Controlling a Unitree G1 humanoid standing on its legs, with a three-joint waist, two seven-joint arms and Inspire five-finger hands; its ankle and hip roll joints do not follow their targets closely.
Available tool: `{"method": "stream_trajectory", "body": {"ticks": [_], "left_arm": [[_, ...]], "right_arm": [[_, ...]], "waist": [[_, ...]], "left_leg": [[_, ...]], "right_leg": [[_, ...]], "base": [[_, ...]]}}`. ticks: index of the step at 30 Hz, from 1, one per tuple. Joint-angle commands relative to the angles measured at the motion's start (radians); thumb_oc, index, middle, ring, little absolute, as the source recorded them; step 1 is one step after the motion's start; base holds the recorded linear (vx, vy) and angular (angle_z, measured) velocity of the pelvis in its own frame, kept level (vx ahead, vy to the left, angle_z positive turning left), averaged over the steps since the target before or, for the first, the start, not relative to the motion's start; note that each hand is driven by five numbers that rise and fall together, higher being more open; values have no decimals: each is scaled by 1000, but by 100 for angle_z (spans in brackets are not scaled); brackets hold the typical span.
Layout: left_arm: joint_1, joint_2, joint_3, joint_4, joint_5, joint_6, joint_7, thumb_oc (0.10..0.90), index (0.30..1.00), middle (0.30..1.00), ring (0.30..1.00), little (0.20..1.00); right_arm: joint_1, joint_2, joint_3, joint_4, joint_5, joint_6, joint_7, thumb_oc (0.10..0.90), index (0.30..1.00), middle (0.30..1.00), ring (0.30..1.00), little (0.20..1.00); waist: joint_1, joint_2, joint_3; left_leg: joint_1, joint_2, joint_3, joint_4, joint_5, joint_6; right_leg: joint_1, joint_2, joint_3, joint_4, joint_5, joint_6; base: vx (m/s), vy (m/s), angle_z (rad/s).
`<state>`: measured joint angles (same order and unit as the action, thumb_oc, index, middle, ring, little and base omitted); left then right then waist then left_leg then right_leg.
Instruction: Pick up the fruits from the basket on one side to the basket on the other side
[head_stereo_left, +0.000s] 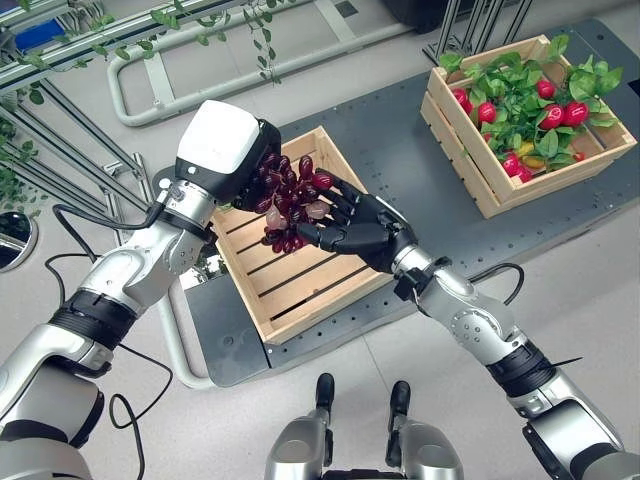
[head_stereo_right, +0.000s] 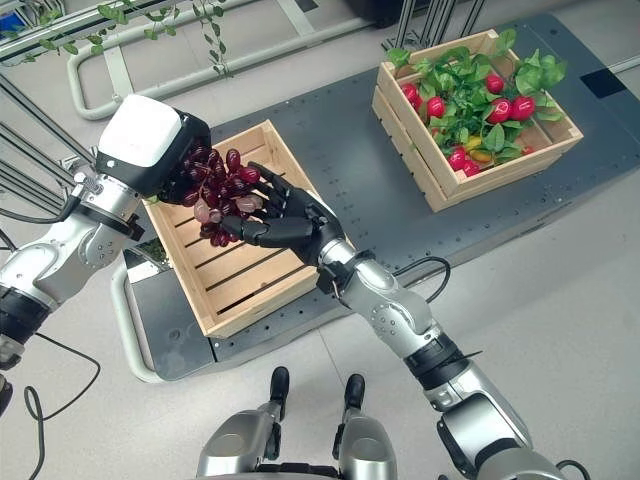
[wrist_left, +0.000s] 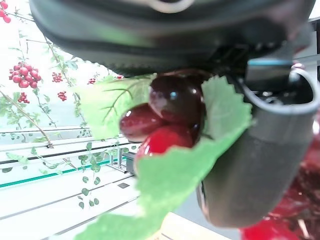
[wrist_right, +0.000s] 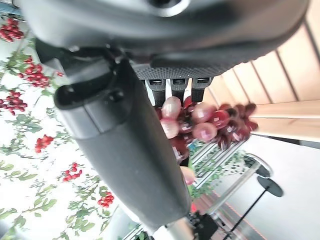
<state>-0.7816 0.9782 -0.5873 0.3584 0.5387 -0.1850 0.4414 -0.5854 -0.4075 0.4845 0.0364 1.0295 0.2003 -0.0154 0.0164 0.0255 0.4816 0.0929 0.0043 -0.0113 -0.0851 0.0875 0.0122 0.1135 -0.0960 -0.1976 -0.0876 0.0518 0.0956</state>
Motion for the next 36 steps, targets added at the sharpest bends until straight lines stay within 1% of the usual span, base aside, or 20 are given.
{"method": "stream_trajectory", "body": {"ticks": [1, 5, 10, 14, 15, 18, 20, 22, 26, 29, 30, 33, 34, 35, 36], "left_arm": [[-44, -63, -12, 9, -14, -20, 82, 400, 300, 300, 300, 300], [-47, -65, -17, -11, -14, -16, 81, 400, 300, 300, 300, 300], [-42, -81, -23, -26, 4, -29, 79, 400, 300, 300, 300, 300], [-41, -92, -37, -40, 17, -42, 66, 400, 300, 300, 300, 300], [-40, -99, -46, -42, 28, -57, 60, 400, 300, 300, 300, 300], [-37, -108, -56, -50, 39, -66, 47, 400, 300, 300, 300, 300], [-33, -114, -68, -54, 54, -85, 37, 400, 300, 300, 300, 300], [-31, -117, -73, -56, 59, -92, 35, 400, 300, 300, 300, 300], [-42, -139, -103, -51, 51, -135, 47, 400, 300, 300, 300, 300], [-42, -151, -106, -57, 40, -151, 49, 400, 300, 300, 300, 300], [-39, -163, -105, -72, 44, -163, 51, 400, 300, 300, 300, 300], [-36, -180, -105, -93, 58, -173, 49, 400, 300, 300, 300, 300], [-34, -186, -103, -109, 65, -173, 43, 400, 300, 300, 300, 300], [-33, -190, -102, -119, 68, -172, 38, 400, 300, 300, 300, 300], [-32, -191, -101, -124, 70, -171, 36, 400, 300, 300, 300, 300]], "right_arm": [[84, 83, 64, 25, 37, -21, 83, 800, 900, 900, 900, 900], [92, 80, 76, 36, 48, -20, 86, 800, 900, 900, 900, 900], [92, 97, 81, 51, 60, -35, 86, 800, 900, 900, 900, 900], [85, 116, 84, 48, 92, -70, 83, 800, 900, 900, 900, 900], [79, 131, 83, 49, 105, -106, 86, 800, 900, 900, 900, 900], [68, 155, 78, 47, 113, -141, 74, 800, 900, 900, 900, 900], [61, 173, 74, 46, 122, -161, 72, 800, 900, 900, 900, 900], [60, 181, 74, 46, 128, -165, 73, 800, 900, 900, 900, 900], [51, 210, 78, 63, 184, -172, 70, 800, 900, 900, 900, 900], [55, 219, 75, 75, 201, -178, 74, 800, 900, 900, 900, 900], [58, 228, 71, 86, 217, -185, 77, 800, 900, 900, 900, 900], [70, 244, 64, 102, 235, -191, 87, 800, 900, 900, 900, 900], [75, 247, 59, 105, 254, -186, 90, 707, 761, 761, 761, 761], [81, 250, 56, 108, 263, -186, 90, 511, 467, 467, 467, 467], [83, 251, 55, 109, 263, -187, 89, 449, 373, 373, 373, 373]], "waist": [[9, 21, -318], [12, 20, -321], [16, 19, -327], [19, 22, -331], [21, 24, -335], [25, 27, -337], [28, 29, -340], [29, 30, -342], [33, 30, -351], [36, 29, -354], [39, 28, -357], [42, 26, -361], [42, 26, -363], [43, 25, -364], [43, 24, -365]], "left_leg": [[-1, -17, 20, 35, -115, -16], [4, -15, 18, 33, -113, -18], [12, -13, 16, 30, -114, -19], [20, -12, 13, 25, -115, -19], [23, -12, 11, 22, -115, -19], [25, -12, 9, 20, -115, -18], [28, -13, 6, 18, -115, -17], [29, -13, 5, 16, -115, -16], [32, -12, 3, 9, -112, -14], [34, -12, 1, 9, -112, -14], [34, -12, -2, 9, -113, -14], [37, -11, -4, 7, -113, -14], [39, -10, -6, 6, -113, -13], [41, -10, -6, 5, -113, -13], [42, -10, -7, 4, -113, -13]], "right_leg": [[-18, -39, 7, 62, -66, -34], [-9, -40, 1, 58, -66, -34], [0, -39, -1, 55, -67, -36], [8, -39, -1, 50, -68, -36], [12, -38, -1, 46, -67, -36], [16, -38, -2, 42, -66, -36], [19, -39, 0, 38, -64, -35], [20, -38, 1, 35, -63, -35], [26, -37, -1, 27, -61, -35], [29, -38, -3, 24, -61, -36], [32, -38, -6, 22, -61, -36], [37, -38, -10, 17, -60, -36], [40, -38, -10, 17, -61, -36], [42, -38, -11, 16, -61, -36], [43, -38, -12, 16, -61, -36]], "base": [[27, -15, 6], [19, -18, 3], [7, -5, 0], [0, 0, 0], [0, 0, 0], [0, 0, 0], [0, 0, 0], [0, 0, 0], [1, -3, 1], [5, -15, 9], [4, -14, 5], [2, -18, 7], [4, -12, 3], [0, 0, 0], [0, 0, 0]]}}
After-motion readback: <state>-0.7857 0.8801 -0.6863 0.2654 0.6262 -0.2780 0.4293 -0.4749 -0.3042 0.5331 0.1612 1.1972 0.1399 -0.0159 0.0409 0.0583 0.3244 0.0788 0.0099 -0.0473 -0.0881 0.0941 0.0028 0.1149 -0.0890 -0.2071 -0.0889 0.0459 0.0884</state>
